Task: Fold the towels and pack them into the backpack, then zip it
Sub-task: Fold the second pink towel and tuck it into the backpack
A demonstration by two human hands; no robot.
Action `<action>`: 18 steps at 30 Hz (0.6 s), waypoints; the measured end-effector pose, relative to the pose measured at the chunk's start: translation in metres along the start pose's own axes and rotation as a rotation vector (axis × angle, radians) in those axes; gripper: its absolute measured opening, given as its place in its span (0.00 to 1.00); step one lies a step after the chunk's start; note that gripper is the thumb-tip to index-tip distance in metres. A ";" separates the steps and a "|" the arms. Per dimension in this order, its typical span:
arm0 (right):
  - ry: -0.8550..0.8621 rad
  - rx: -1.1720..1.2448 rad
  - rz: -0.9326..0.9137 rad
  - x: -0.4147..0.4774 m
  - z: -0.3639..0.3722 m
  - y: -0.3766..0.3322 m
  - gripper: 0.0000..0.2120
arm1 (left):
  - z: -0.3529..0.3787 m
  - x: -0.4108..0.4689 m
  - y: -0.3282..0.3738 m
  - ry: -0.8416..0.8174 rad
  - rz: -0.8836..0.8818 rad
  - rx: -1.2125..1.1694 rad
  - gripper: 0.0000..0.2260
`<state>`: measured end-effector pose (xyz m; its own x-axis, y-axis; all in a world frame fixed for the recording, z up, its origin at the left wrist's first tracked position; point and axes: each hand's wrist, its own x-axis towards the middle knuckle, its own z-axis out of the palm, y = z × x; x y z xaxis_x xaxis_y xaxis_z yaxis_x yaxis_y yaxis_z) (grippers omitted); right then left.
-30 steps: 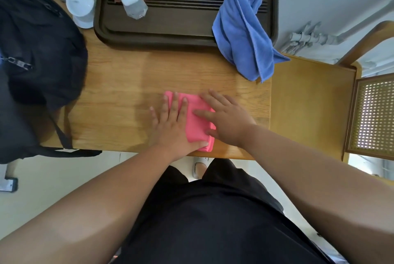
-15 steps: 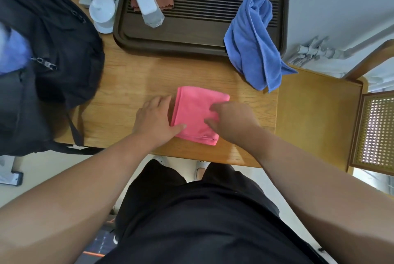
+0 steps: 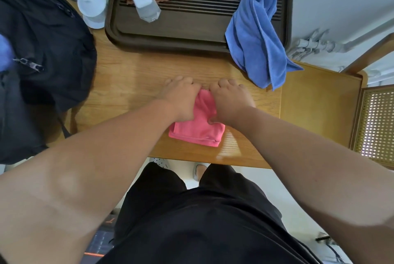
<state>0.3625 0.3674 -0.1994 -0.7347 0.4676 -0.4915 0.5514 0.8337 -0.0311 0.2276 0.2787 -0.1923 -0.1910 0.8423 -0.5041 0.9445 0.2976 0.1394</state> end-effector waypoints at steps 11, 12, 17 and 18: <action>0.408 0.189 -0.170 -0.023 0.007 0.009 0.11 | 0.009 -0.027 -0.005 0.293 0.028 -0.001 0.17; 0.389 0.150 -0.218 -0.031 0.013 0.010 0.13 | 0.015 -0.033 -0.007 0.251 0.039 0.005 0.22; 0.352 0.052 -0.465 -0.067 0.060 0.017 0.28 | 0.058 -0.071 -0.012 0.072 0.031 0.043 0.34; 0.299 0.028 -0.472 -0.072 0.068 0.018 0.31 | 0.067 -0.077 -0.012 0.052 0.021 0.054 0.36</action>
<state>0.4524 0.3287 -0.2240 -0.9823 0.1114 -0.1506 0.1424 0.9666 -0.2133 0.2487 0.1799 -0.2126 -0.1830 0.8709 -0.4561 0.9612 0.2559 0.1029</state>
